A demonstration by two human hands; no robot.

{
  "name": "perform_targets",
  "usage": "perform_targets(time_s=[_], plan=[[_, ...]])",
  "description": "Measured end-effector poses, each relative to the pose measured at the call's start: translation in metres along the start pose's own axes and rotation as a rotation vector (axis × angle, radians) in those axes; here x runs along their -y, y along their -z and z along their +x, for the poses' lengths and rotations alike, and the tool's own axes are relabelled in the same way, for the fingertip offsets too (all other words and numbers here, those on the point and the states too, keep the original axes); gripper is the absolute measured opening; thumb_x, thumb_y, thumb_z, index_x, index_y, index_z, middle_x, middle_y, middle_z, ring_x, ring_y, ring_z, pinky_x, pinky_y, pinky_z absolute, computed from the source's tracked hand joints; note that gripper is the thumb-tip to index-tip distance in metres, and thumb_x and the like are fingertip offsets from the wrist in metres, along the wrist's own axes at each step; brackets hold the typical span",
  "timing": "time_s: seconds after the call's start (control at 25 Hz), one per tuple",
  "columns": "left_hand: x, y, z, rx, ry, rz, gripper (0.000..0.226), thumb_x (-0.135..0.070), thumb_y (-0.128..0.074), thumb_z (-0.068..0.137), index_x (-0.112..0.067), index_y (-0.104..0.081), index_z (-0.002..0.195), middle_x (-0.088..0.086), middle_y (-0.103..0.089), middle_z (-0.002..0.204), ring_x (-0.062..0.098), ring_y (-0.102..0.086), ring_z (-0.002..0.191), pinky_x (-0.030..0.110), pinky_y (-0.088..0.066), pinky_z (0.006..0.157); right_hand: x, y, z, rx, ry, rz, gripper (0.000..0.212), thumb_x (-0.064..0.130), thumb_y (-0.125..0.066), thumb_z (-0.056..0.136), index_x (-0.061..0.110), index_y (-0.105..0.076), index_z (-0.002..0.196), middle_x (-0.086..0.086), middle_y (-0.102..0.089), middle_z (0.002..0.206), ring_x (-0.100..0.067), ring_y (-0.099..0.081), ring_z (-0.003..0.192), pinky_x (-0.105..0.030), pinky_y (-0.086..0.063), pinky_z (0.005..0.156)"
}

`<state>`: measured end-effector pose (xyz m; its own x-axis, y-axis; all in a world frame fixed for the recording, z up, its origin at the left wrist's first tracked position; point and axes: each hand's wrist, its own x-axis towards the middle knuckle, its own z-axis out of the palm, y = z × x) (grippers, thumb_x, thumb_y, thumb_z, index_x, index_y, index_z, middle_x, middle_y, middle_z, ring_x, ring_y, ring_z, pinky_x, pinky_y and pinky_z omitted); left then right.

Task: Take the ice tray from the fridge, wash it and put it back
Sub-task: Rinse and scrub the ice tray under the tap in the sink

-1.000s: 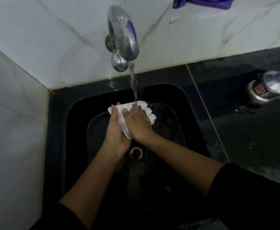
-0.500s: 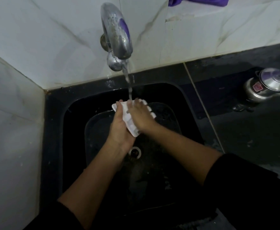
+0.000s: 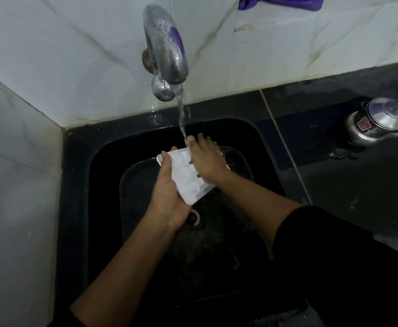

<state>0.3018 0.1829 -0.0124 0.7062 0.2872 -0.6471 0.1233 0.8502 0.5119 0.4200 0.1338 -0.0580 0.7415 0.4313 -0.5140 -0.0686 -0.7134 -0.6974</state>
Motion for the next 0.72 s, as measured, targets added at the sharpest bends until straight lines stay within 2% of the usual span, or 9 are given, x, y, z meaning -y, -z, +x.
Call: perform_targets(time_s=[0.04, 0.12, 0.2, 0.28, 0.36, 0.4, 0.56, 0.64, 0.72], plan=[[-0.003, -0.001, -0.009, 0.014, -0.011, -0.004, 0.065, -0.062, -0.041, 0.103, -0.023, -0.051, 0.154, 0.015, -0.064, 0.146, 0.036, -0.063, 0.134, 0.055, -0.054, 0.107, -0.001, 0.011, 0.007, 0.014, -0.051, 0.04, 0.067, 0.049, -0.036, 0.11, 0.013, -0.022, 0.164, -0.019, -0.02, 0.17, -0.038, -0.018, 0.157, -0.052, -0.014, 0.128], [-0.016, 0.007, -0.025, 0.062, -0.052, -0.012, 0.061, -0.058, -0.037, 0.106, -0.024, -0.05, 0.154, 0.016, -0.067, 0.142, 0.036, -0.067, 0.127, 0.053, -0.059, 0.098, -0.005, 0.022, 0.008, -0.053, 0.005, 0.102, 0.07, 0.062, -0.03, 0.107, 0.015, -0.039, 0.159, -0.017, -0.043, 0.16, -0.036, -0.039, 0.148, -0.049, -0.029, 0.123], [-0.035, 0.024, -0.034, 0.076, -0.099, 0.001, 0.06, -0.058, -0.033, 0.107, -0.023, -0.054, 0.15, 0.015, -0.069, 0.139, 0.035, -0.07, 0.123, 0.052, -0.06, 0.096, -0.005, 0.029, 0.0, -0.065, 0.052, 0.175, 0.063, 0.066, -0.038, 0.104, 0.015, -0.063, 0.131, -0.01, -0.068, 0.127, -0.029, -0.064, 0.119, -0.047, -0.05, 0.106], [-0.054, 0.05, -0.037, 0.035, -0.126, 0.026, 0.061, -0.059, -0.031, 0.108, -0.021, -0.055, 0.15, 0.014, -0.069, 0.14, 0.033, -0.07, 0.124, 0.051, -0.061, 0.095, -0.003, 0.036, -0.009, -0.045, 0.066, 0.279, 0.054, 0.066, -0.051, 0.1, 0.015, -0.068, 0.105, -0.001, -0.073, 0.098, -0.019, -0.071, 0.093, -0.038, -0.061, 0.086], [-0.067, 0.073, -0.03, 0.015, -0.129, 0.047, 0.065, -0.061, -0.029, 0.108, -0.02, -0.055, 0.151, 0.013, -0.066, 0.144, 0.033, -0.067, 0.128, 0.05, -0.06, 0.097, 0.003, 0.044, -0.021, 0.017, 0.033, 0.406, 0.05, 0.06, -0.062, 0.097, 0.01, -0.07, 0.102, 0.001, -0.075, 0.088, -0.015, -0.073, 0.079, -0.025, -0.06, 0.068], [-0.069, 0.083, -0.024, -0.008, -0.136, 0.074, 0.068, -0.063, -0.029, 0.108, -0.019, -0.056, 0.151, 0.013, -0.065, 0.145, 0.032, -0.066, 0.13, 0.048, -0.061, 0.097, 0.007, 0.048, -0.027, 0.05, 0.031, 0.455, 0.049, 0.055, -0.065, 0.097, 0.007, -0.072, 0.104, -0.002, -0.077, 0.088, -0.015, -0.074, 0.077, -0.024, -0.059, 0.064], [-0.059, 0.097, 0.003, -0.121, -0.186, 0.146, 0.069, -0.066, -0.04, 0.104, -0.014, -0.064, 0.142, 0.013, -0.072, 0.136, 0.03, -0.071, 0.122, 0.042, -0.064, 0.088, 0.02, 0.065, -0.053, 0.038, 0.108, 0.563, 0.04, 0.04, -0.066, 0.101, 0.001, -0.07, 0.11, -0.013, -0.079, 0.102, -0.02, -0.075, 0.082, -0.031, -0.061, 0.074], [-0.044, 0.098, 0.02, -0.197, -0.197, 0.147, 0.067, -0.067, -0.05, 0.101, -0.014, -0.066, 0.139, 0.013, -0.073, 0.132, 0.032, -0.073, 0.12, 0.045, -0.059, 0.096, 0.026, 0.076, -0.063, 0.012, 0.151, 0.553, 0.037, 0.036, -0.064, 0.103, 0.001, -0.069, 0.115, -0.015, -0.078, 0.107, -0.027, -0.076, 0.09, -0.039, -0.062, 0.083], [-0.03, 0.095, 0.035, -0.219, -0.135, 0.129, 0.067, -0.064, -0.059, 0.097, -0.012, -0.067, 0.139, 0.016, -0.07, 0.138, 0.035, -0.07, 0.124, 0.05, -0.052, 0.109, 0.028, 0.088, -0.071, 0.003, 0.194, 0.547, 0.035, 0.033, -0.063, 0.103, 0.001, -0.069, 0.116, -0.018, -0.076, 0.111, -0.033, -0.075, 0.101, -0.048, -0.06, 0.092]])
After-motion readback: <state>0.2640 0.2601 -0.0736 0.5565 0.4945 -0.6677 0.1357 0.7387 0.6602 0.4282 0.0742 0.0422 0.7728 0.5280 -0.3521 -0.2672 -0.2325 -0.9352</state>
